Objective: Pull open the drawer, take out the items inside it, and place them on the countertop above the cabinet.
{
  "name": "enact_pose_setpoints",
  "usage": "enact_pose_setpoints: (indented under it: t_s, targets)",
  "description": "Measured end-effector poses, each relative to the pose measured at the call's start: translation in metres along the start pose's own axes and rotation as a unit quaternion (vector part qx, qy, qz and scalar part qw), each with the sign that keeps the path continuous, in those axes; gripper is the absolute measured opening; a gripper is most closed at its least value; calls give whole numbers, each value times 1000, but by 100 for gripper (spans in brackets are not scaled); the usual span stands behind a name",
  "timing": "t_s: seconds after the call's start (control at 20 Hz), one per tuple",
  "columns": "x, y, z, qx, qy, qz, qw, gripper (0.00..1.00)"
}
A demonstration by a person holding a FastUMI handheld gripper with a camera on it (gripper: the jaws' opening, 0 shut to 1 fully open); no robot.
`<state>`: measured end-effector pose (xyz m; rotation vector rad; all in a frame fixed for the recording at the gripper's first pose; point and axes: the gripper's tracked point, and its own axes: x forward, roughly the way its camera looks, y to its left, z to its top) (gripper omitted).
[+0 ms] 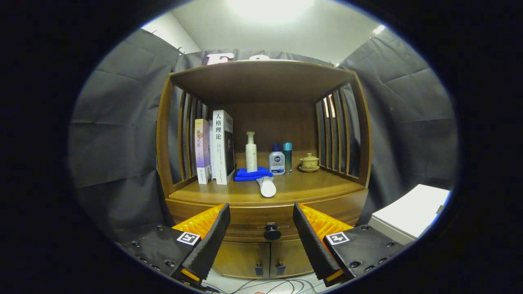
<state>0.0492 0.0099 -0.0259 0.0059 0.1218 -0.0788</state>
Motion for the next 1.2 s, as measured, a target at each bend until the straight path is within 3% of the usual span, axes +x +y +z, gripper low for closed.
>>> enact_pose_setpoints:
  t_s: [0.5,1.2]
  targets:
    - [-33,20,27,-24,-18,12,999,96]
    - [-33,8,36,-21,-23,10,999,96]
